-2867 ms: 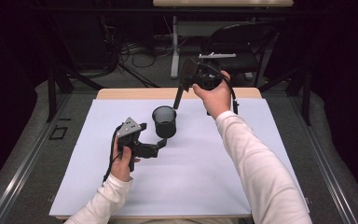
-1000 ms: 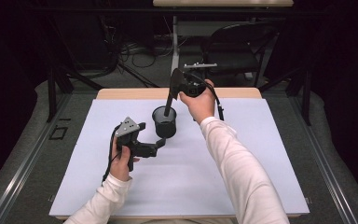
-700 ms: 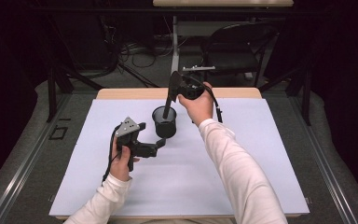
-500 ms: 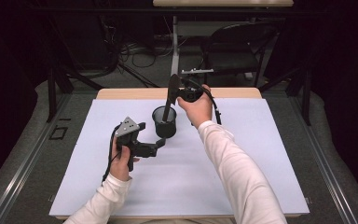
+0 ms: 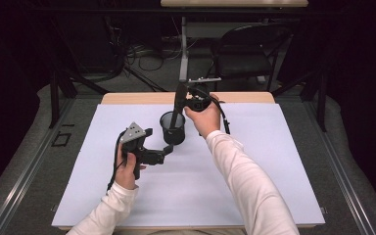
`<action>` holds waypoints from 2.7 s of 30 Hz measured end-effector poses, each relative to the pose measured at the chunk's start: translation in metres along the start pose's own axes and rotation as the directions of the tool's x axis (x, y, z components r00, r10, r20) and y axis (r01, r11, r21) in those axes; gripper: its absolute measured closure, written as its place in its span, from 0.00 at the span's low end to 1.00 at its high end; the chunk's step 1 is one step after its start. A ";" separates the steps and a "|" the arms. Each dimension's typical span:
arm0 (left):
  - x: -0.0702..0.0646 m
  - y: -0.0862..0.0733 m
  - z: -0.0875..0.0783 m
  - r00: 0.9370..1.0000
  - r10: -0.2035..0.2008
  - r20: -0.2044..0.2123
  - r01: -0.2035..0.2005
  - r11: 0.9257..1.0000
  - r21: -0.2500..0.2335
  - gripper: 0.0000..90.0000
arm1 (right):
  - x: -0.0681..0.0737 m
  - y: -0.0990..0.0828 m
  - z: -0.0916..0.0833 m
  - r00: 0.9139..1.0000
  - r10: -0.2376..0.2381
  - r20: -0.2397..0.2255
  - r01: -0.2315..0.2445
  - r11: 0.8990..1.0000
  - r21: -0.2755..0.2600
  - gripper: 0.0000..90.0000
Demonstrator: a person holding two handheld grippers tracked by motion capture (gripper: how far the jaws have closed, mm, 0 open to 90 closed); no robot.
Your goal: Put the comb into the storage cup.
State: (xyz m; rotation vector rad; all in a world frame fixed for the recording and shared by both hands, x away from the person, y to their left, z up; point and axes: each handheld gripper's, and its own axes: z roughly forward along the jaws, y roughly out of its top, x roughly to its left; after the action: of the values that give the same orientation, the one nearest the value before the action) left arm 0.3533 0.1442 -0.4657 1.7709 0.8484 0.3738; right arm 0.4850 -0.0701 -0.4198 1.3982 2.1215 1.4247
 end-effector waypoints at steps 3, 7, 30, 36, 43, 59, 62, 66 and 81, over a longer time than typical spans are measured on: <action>0.001 0.000 0.000 1.000 -0.002 0.001 0.002 1.000 -0.001 0.00 | 0.000 -0.002 0.003 1.000 0.003 -0.003 -0.003 1.000 0.004 0.97; 0.001 0.000 -0.001 1.000 -0.005 0.000 0.005 1.000 -0.004 0.00 | 0.001 -0.004 0.005 1.000 0.003 -0.007 -0.003 1.000 0.010 0.97; 0.005 0.001 -0.003 1.000 -0.014 -0.007 0.014 1.000 -0.007 0.00 | 0.004 -0.016 0.018 1.000 0.017 -0.021 -0.016 0.999 0.031 0.97; 0.005 0.001 -0.003 1.000 -0.014 -0.007 0.014 1.000 -0.007 0.00 | 0.004 -0.018 0.019 1.000 0.016 -0.021 -0.016 0.999 0.036 0.96; 0.005 0.001 -0.002 1.000 -0.014 -0.007 0.013 1.000 -0.005 0.00 | 0.003 -0.019 0.020 1.000 0.020 -0.022 -0.019 0.999 0.033 0.97; 0.005 0.001 -0.002 1.000 -0.010 -0.007 0.010 1.000 -0.003 0.00 | -0.006 -0.023 0.019 0.998 0.049 -0.044 -0.049 0.999 0.009 0.96; 0.005 0.001 -0.002 1.000 -0.009 -0.006 0.009 1.000 -0.003 0.00 | -0.010 -0.024 0.018 0.996 0.075 -0.048 -0.075 0.997 0.005 0.96; 0.005 0.000 -0.002 1.000 -0.010 -0.007 0.010 1.000 -0.002 0.00 | -0.016 -0.027 0.017 0.994 0.098 -0.051 -0.098 0.995 -0.004 0.96; 0.005 0.000 -0.001 1.000 -0.009 -0.008 0.009 1.000 -0.002 0.00 | -0.034 -0.033 0.015 0.977 0.197 -0.077 -0.199 0.980 -0.013 0.96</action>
State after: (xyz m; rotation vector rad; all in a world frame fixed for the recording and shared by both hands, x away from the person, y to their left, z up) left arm 0.3560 0.1485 -0.4660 1.7649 0.8607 0.3758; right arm 0.4932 -0.0908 -0.4640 1.6113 2.0528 1.5907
